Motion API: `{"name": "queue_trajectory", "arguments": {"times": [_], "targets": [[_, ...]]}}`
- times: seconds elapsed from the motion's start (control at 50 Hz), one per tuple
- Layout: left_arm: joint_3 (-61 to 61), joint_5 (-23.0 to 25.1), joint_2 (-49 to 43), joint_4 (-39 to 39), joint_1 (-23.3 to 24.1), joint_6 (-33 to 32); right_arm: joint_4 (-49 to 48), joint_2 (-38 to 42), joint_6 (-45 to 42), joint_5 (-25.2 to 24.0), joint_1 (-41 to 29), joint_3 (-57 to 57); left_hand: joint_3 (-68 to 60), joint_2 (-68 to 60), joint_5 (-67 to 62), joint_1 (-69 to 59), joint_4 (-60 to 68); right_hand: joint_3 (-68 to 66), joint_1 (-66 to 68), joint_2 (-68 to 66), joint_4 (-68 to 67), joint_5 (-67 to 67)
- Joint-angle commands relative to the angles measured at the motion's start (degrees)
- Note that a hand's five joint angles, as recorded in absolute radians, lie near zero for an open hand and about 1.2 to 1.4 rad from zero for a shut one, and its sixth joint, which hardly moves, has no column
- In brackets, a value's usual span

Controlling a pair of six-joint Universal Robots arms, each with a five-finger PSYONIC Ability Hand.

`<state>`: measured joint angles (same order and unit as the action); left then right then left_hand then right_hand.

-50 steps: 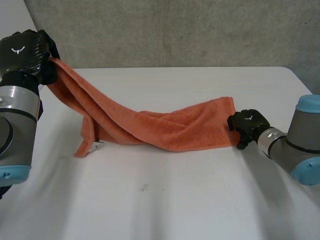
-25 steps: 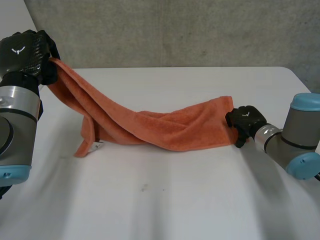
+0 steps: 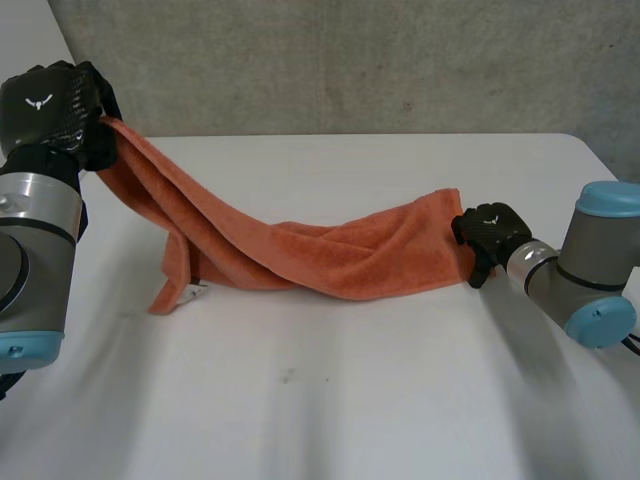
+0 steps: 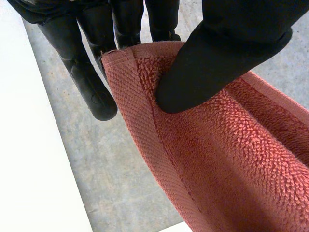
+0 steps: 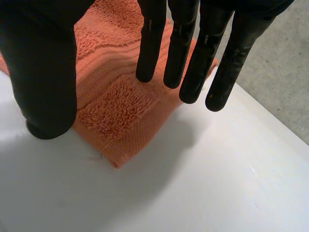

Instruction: Fold the laundry

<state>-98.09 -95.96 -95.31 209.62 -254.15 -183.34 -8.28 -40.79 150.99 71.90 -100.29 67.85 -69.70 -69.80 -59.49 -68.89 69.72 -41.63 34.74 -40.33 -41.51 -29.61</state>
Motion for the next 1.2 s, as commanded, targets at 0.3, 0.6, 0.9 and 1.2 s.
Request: {"name": "queue_trajectory", "arguments": {"times": [0.3, 0.6, 0.9, 1.2], "targets": [[0.0, 0.07, -0.93, 0.0, 0.06, 0.0, 0.37, 2.73, 0.09, 1.05, -1.31, -5.89, -10.3, -10.2, -10.51, -11.11, 10.28, -6.46, 13.36, -7.76, -6.59, -8.49], [0.0, 0.15, -1.89, 0.0, -0.03, 0.0, 0.98, 6.42, 0.18, 1.23, -2.11, -10.63, -10.3, -10.2, -10.51, -11.11, 10.28, -18.36, 25.25, -19.66, -18.48, -20.38], [0.0, 0.07, -1.89, 0.0, 0.15, 0.0, 7.05, -2.98, 12.93, -0.88, -1.31, -12.39, -10.3, -10.2, -10.51, -11.11, 10.28, -38.37, 45.26, -39.67, -38.49, -40.39], [-0.53, -0.02, -1.19, -1.84, 0.59, 0.0, 38.73, -23.1, -1.01, -4.05, 6.15, -0.45, -10.3, -10.2, -10.51, -11.11, 10.28, -38.37, 45.26, -39.67, -38.49, -40.39]]}}
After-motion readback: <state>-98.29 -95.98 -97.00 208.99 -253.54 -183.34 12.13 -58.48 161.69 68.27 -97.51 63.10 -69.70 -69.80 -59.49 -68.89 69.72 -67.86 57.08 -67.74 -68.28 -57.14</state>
